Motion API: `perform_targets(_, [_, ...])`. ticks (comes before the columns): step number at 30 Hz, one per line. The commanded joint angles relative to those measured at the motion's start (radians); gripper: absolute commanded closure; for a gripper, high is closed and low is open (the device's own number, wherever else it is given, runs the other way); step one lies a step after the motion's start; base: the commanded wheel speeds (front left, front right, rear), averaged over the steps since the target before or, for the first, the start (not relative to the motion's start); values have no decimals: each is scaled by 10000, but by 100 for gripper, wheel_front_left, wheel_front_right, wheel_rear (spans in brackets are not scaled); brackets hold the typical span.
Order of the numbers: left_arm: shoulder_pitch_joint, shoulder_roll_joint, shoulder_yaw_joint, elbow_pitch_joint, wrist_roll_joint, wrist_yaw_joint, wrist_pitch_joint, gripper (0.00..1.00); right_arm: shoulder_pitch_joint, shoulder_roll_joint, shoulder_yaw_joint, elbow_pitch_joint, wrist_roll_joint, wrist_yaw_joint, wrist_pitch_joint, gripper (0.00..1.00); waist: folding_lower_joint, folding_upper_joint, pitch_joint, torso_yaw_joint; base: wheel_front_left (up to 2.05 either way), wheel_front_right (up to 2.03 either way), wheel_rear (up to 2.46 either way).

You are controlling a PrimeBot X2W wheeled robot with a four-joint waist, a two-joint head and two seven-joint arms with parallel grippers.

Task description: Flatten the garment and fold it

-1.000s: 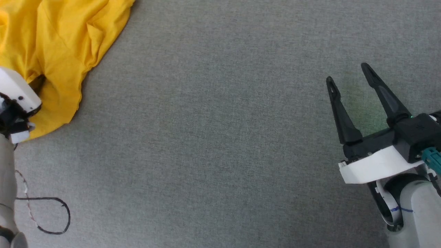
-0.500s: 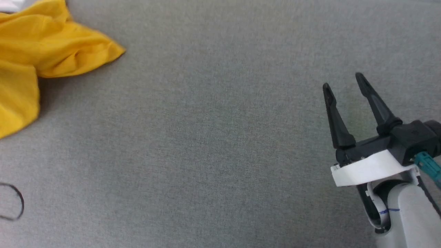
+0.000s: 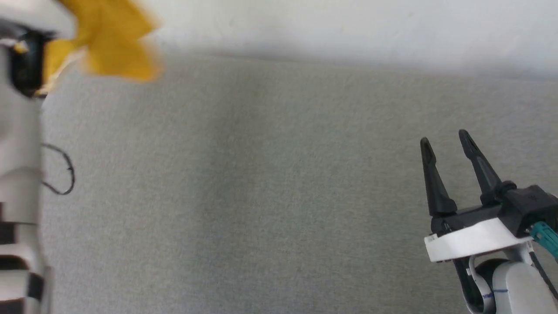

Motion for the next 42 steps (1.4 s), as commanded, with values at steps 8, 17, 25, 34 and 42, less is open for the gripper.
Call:
perform_targets(8, [1366,-1836,-1352,-2828,-1277,-74,1247,100,415,31,-128,-67,491,-9,-99,0,4,0,-684,-1690,0,0,0])
perform_targets(17, [4660,-2692,-2649,-5444,-1402,721,2002,100,669,32,-405,-167,604,-9,-154,0,4,0,-382,-2631,0,0,0])
perform_targets(25, [8134,-2498,-2885,-3879,-1273,1757,1228,72,709,33,-456,-142,678,-9,-241,0,4,0,22,-2580,0,0,0])
perform_targets(34, [8494,-3103,-2696,-3755,-1164,1439,-7,0,604,33,-413,-22,619,-9,-208,0,4,0,-231,-1949,0,0,0])
perform_targets(42, [8776,-3432,-1220,-6088,79,1643,-46,0,897,33,-433,-67,436,-9,53,0,4,0,-706,-1628,0,0,0])
